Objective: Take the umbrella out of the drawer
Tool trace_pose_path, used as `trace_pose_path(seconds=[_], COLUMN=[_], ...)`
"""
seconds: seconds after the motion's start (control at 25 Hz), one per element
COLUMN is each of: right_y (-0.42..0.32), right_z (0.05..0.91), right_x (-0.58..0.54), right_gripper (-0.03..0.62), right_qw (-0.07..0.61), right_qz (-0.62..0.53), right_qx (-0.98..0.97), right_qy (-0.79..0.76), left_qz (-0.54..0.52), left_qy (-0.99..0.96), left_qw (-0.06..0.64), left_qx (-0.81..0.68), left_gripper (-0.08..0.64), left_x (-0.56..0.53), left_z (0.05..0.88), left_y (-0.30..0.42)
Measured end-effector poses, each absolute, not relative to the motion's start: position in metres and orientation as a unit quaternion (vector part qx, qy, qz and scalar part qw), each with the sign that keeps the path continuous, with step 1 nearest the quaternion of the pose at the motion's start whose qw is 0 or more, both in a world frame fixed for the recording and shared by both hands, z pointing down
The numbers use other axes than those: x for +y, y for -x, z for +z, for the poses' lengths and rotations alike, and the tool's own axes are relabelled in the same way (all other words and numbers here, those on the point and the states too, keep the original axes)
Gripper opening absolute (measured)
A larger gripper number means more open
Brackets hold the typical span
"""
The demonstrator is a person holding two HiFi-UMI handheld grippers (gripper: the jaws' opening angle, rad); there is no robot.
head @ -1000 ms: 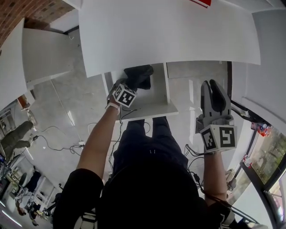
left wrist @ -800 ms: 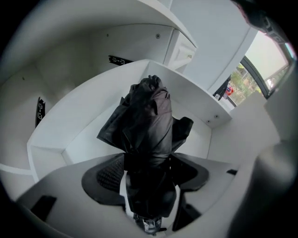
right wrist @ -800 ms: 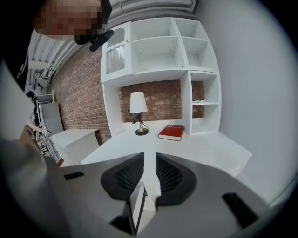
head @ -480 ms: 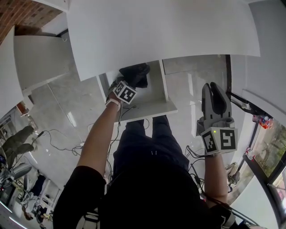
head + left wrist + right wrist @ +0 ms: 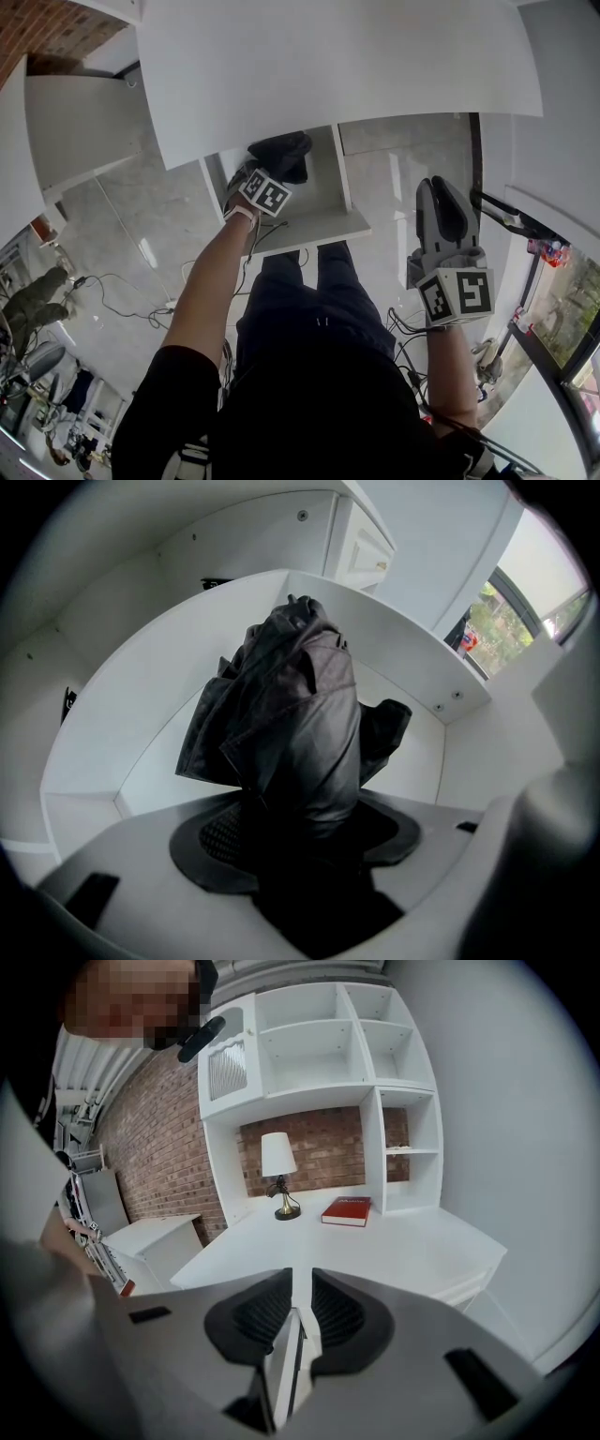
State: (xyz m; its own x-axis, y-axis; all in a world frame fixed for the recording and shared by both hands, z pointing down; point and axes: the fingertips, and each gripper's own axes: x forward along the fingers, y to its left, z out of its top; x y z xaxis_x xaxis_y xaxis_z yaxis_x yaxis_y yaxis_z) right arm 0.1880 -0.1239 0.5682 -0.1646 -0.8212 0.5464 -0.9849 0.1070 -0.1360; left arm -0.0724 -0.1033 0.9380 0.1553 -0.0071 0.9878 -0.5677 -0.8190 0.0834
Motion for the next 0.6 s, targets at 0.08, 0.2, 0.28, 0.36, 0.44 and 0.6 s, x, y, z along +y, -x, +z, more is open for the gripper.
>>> trace_pose_path(seconds=[0.08,0.2,0.28,0.36,0.44,0.6], right_y=[-0.185,-0.182,-0.180,-0.176,-0.172,-0.164], right_z=[0.566,0.561,0.557,0.552,0.547,0.529], right_x=[-0.123,-0.124,-0.125,-0.128,-0.131,-0.134], right_gripper=[0.063,0.061,0.063,0.061,0.060,0.057], right_qw=[0.168,0.165,0.161,0.157,0.153,0.140], right_qz=[0.241,0.233,0.230,0.226,0.221,0.209], right_qx=[-0.725,-0.729,-0.732,-0.736,-0.740,-0.750], right_qy=[-0.623,-0.622,-0.621,-0.619,-0.616,-0.612], left_qz=[0.613,0.603,0.593,0.583,0.578,0.565], left_qy=[-0.732,-0.745,-0.754,-0.760,-0.763,-0.773], left_qw=[0.229,0.223,0.219,0.222,0.222,0.210], left_qx=[-0.189,-0.176,-0.178,-0.184,-0.188,-0.197], left_gripper=[0.275,0.265,0.265,0.265,0.265,0.265], left_x=[-0.101,-0.095,-0.091,-0.088,-0.087,-0.084], left_z=[0.933,0.920,0.910,0.900,0.892,0.868], left_y=[0.071,0.067,0.065,0.064,0.064,0.065])
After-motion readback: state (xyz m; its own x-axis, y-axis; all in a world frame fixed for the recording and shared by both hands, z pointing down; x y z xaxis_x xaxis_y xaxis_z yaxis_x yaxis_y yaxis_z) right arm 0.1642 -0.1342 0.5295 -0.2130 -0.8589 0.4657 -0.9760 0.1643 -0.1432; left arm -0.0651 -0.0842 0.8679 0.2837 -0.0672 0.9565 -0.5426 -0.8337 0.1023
